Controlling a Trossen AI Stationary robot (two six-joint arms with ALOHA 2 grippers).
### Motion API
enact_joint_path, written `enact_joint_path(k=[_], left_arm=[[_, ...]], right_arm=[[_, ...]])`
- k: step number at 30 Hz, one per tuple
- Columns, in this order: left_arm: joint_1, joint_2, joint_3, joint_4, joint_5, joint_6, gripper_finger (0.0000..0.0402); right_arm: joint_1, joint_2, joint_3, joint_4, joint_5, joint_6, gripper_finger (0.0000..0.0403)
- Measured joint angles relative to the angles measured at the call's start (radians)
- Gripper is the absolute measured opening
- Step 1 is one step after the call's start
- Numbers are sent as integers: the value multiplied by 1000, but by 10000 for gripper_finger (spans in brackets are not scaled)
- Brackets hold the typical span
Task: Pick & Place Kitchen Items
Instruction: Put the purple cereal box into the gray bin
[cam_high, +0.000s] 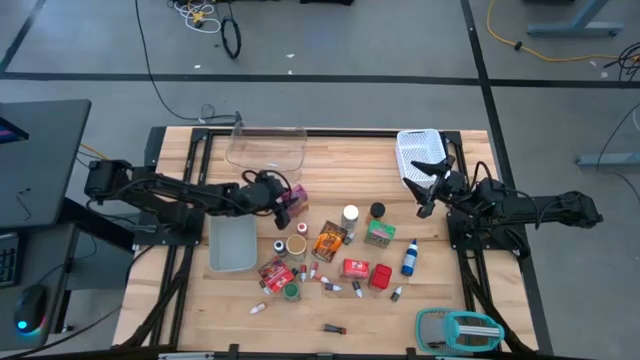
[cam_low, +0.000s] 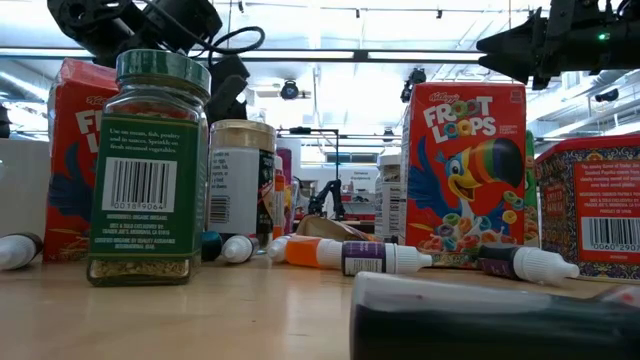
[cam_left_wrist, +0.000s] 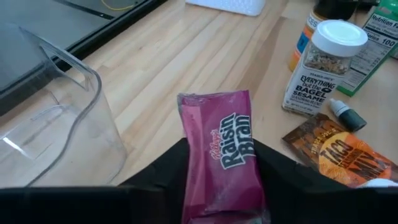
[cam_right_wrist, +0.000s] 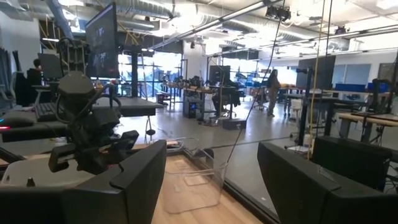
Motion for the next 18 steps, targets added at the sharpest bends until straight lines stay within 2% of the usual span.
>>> enact_joint_path(k=[4, 9, 14, 18], left_arm=[[0, -74, 1, -13, 0, 1, 137], [0, -273, 1, -108, 1, 14, 146], [-7, -525, 2, -303, 112, 168, 137], [-17, -696, 2, -470, 139, 190, 139]], right_arm=[[0, 0, 0, 0, 0, -12, 262], [0, 0, 0, 4, 0, -12, 262], [0, 0, 0, 6, 0, -27, 262], [0, 0, 0, 9, 0, -39, 262]])
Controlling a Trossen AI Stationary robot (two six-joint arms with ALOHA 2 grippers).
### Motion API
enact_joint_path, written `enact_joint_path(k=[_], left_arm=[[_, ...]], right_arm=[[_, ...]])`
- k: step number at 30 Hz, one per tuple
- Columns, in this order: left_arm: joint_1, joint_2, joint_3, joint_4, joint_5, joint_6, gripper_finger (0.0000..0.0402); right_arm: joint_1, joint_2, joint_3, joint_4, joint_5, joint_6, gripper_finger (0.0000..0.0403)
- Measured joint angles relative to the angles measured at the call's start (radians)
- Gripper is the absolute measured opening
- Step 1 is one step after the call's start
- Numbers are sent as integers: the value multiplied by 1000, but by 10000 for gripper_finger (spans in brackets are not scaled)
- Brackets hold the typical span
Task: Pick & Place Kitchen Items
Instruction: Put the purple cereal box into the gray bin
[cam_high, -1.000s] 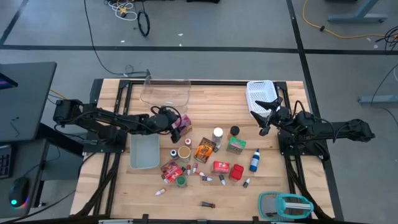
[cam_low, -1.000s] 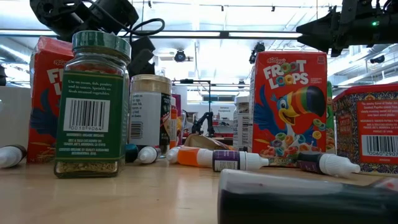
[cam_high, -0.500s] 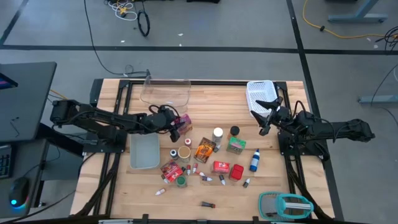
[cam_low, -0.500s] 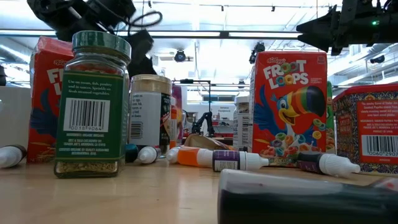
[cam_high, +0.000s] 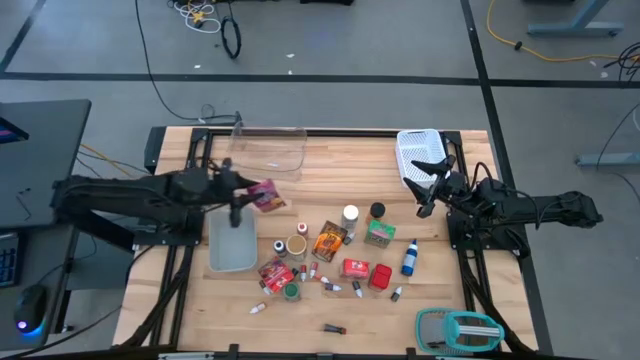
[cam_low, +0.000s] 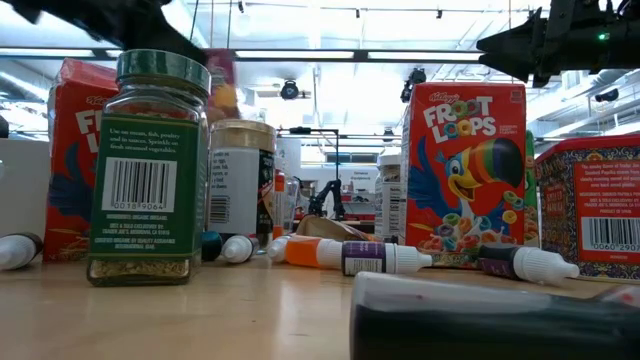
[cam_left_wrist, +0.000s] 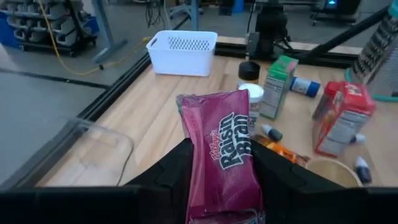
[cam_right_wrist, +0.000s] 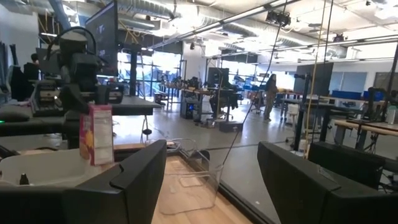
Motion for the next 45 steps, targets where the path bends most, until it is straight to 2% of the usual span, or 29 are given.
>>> enact_joint_path(k=[3, 8, 10, 17, 22, 29, 33, 36, 45], left_arm=[[-13, -108, 0, -130, 17, -1, 146], [-32, -232, 0, -246, 144, -45, 140], [-37, -259, 1, -306, 178, -65, 136], [-43, -269, 5, -361, 165, -139, 148], [-44, -230, 5, -430, 118, -232, 141], [-44, -135, 4, -639, 112, -393, 140], [-44, -92, 5, -612, -4, -395, 148], [-44, -49, 5, -615, -53, -403, 149], [-44, 127, 8, -573, -90, -414, 159]], right_arm=[[0, 0, 0, 7, 0, 0, 262], [0, 0, 0, 7, 0, 0, 262], [0, 0, 0, 6, 0, 0, 262], [0, 0, 0, 5, -1, 38, 262], [0, 2, 0, 3, -1, 60, 262], [0, 18, 0, -4, -2, 83, 262], [0, 33, 0, -5, -2, 82, 262], [0, 41, 0, -5, -2, 79, 262], [0, 42, 0, 39, -2, 18, 262]])
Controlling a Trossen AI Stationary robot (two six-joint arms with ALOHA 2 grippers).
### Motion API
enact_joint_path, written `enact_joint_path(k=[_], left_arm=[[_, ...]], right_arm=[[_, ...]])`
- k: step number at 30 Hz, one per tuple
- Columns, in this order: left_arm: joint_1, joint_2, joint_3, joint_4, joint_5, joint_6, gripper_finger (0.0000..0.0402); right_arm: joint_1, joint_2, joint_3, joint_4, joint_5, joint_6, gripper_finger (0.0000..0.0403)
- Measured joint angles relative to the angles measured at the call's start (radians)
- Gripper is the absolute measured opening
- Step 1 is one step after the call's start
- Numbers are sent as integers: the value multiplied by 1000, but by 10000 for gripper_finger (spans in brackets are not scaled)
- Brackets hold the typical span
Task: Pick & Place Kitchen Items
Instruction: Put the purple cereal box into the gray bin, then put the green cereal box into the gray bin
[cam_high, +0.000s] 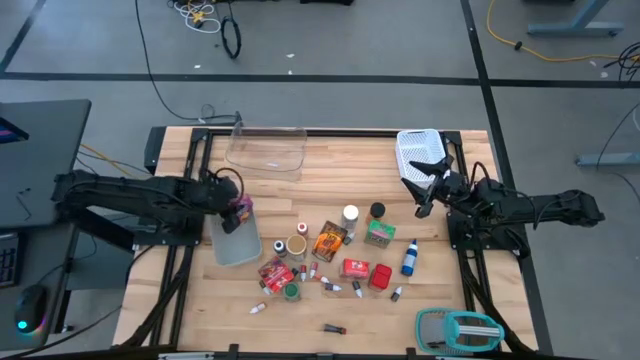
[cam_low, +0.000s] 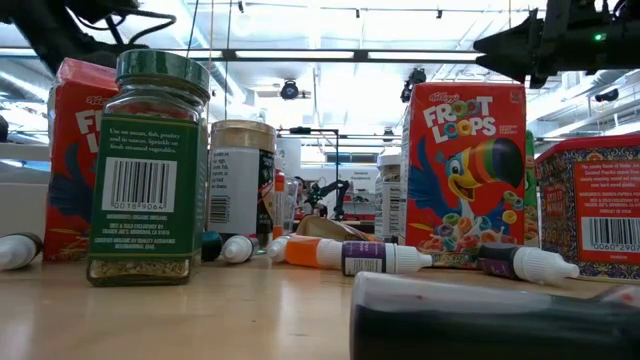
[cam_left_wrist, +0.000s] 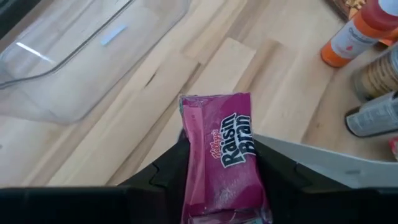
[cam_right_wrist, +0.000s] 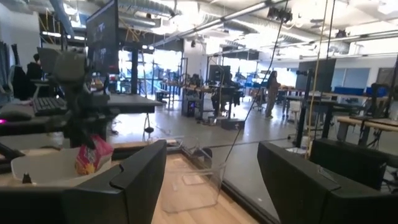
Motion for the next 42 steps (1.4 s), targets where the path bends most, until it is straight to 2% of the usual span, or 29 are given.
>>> enact_joint_path(k=[6, 9, 13, 18, 23, 28, 33, 39, 42], left_arm=[[0, 68, -5, 75, -63, 47, 200], [1, 71, 3, 66, -116, 67, 226], [1, 57, 32, 62, -128, 69, 253], [0, 55, 107, 36, -154, 139, 268], [0, 54, 171, 131, -181, 255, 269], [0, 55, 175, 329, -86, 365, 269], [0, 95, 174, 415, -21, 342, 269], [-5, 234, 174, 547, 114, 345, 253], [-24, 322, 174, 621, 137, 390, 244]], right_arm=[[0, 0, 0, 29, 0, -45, 262], [0, 0, 0, 41, 0, -52, 262], [0, 0, 0, 56, 0, -52, 262], [0, 0, 0, 55, 0, -52, 262], [0, 0, 0, 55, 0, -47, 262], [0, 0, 0, 55, -1, -45, 262], [0, 0, 0, 55, -1, -39, 262], [0, 0, 0, 58, -93, -38, 262], [0, 8, 0, 65, -122, -37, 262]])
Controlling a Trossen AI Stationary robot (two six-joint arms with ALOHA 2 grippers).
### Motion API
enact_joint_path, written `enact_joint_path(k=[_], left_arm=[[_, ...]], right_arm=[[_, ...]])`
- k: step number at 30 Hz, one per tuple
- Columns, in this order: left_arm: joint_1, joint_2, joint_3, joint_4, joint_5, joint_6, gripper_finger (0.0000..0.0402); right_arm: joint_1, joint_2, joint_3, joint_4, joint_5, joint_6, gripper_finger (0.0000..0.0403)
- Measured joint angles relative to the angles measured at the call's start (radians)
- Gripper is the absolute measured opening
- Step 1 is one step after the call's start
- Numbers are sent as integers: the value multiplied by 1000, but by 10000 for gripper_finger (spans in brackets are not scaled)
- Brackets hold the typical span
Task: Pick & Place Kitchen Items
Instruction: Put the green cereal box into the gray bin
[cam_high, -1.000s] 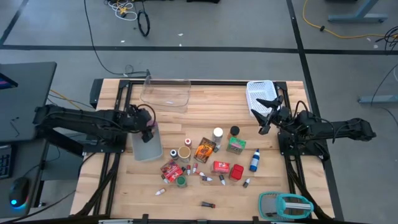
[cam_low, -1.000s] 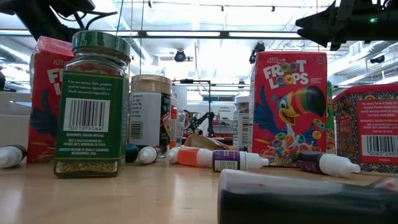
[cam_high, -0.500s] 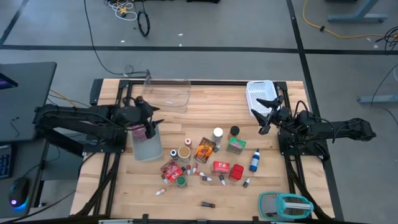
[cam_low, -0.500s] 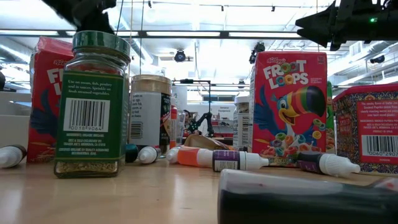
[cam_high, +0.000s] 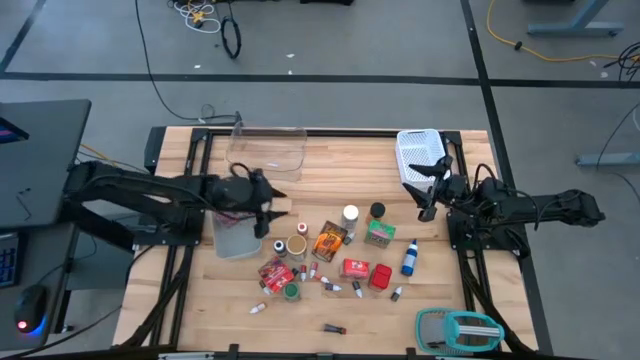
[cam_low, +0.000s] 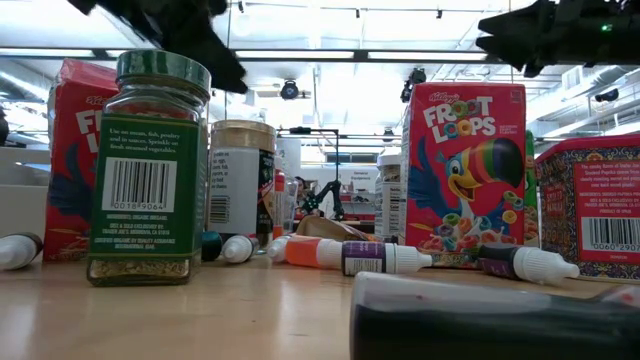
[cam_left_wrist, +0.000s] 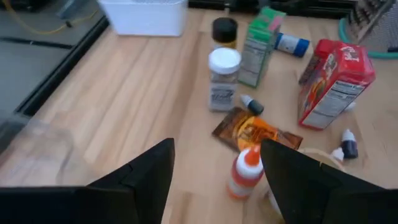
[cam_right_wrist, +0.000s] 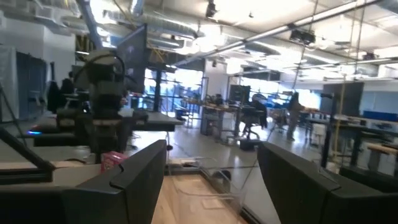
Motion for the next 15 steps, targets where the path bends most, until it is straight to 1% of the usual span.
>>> enact_joint_path(k=[2, 5, 9, 12, 15], left_arm=[[-9, 63, 0, 37, -8, 35, 241], [-19, 155, 0, 122, -33, 70, 241], [-28, 255, 0, 238, -38, 127, 242], [-35, 292, 0, 299, -40, 183, 242], [-42, 294, 0, 350, -50, 223, 243]], right_arm=[[0, 7, 0, -3, 1, 13, 262], [0, 25, 0, -4, -4, 77, 262], [0, 47, 0, -3, -12, 142, 262], [0, 65, 0, -2, -38, 214, 262], [0, 85, 0, -2, -90, 287, 262]])
